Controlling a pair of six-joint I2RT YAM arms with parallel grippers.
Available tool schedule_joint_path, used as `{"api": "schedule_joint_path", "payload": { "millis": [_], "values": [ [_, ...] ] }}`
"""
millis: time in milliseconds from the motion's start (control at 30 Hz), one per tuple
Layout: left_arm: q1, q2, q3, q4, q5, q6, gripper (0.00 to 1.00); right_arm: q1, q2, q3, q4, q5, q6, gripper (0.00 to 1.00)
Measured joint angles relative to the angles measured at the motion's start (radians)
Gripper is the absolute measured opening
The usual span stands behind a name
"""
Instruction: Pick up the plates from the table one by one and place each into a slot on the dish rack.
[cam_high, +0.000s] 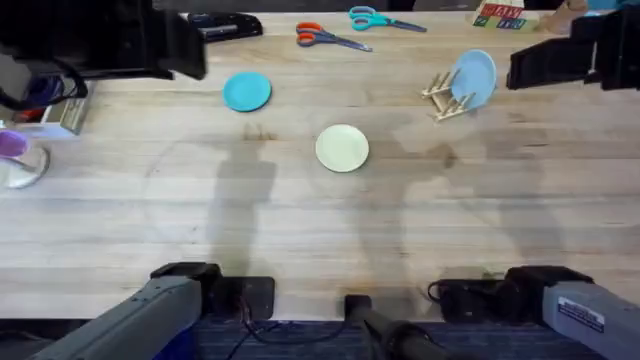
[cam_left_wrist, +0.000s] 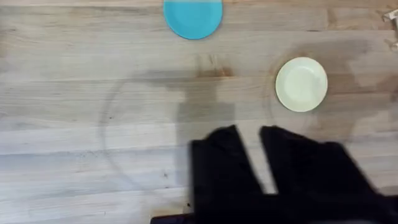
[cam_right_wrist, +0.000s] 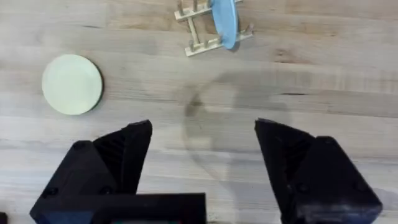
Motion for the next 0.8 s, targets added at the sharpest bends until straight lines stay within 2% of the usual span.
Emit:
{"api": "schedule_joint_path", "payload": {
  "millis": [33,100,133,367,533,567,633,667,800],
  "values": [
    [0.000,0.000,0.000,-0.001,0.000,0.000,0.114,0.000,0.000,0.000,0.000,0.000,0.000,0.995],
    [0.000,0.000,0.000,-0.015,0.000,0.002,0.048,0.000,0.000,0.000,0.000,0.000,0.000,0.995],
    [0.000,0.000,0.000,-0.044,0.008,-0.006,0.042,0.000,0.000,0.000,0.000,0.000,0.000,0.994],
    [0.000,0.002,0.000,-0.046,0.135,-0.016,0.042,0.000,0.000,0.000,0.000,0.000,0.000,0.994],
    [0.000,0.045,0.002,-0.052,0.294,0.005,0.042,0.000,0.000,0.000,0.005,0.000,0.000,0.995],
    [0.000,0.094,0.001,-0.049,0.374,0.031,0.043,0.000,0.000,0.000,0.006,0.000,0.000,0.995],
    [0.000,0.106,-0.013,-0.027,0.396,0.039,0.043,0.000,0.000,0.000,0.006,0.000,0.000,0.994],
    [0.000,0.104,-0.118,0.060,0.453,0.046,0.044,0.000,0.000,0.000,0.007,0.000,0.000,0.994],
    [0.000,0.106,-0.268,0.191,0.529,0.047,0.042,0.000,0.000,0.000,0.007,0.000,0.000,0.995]
  ]
}}
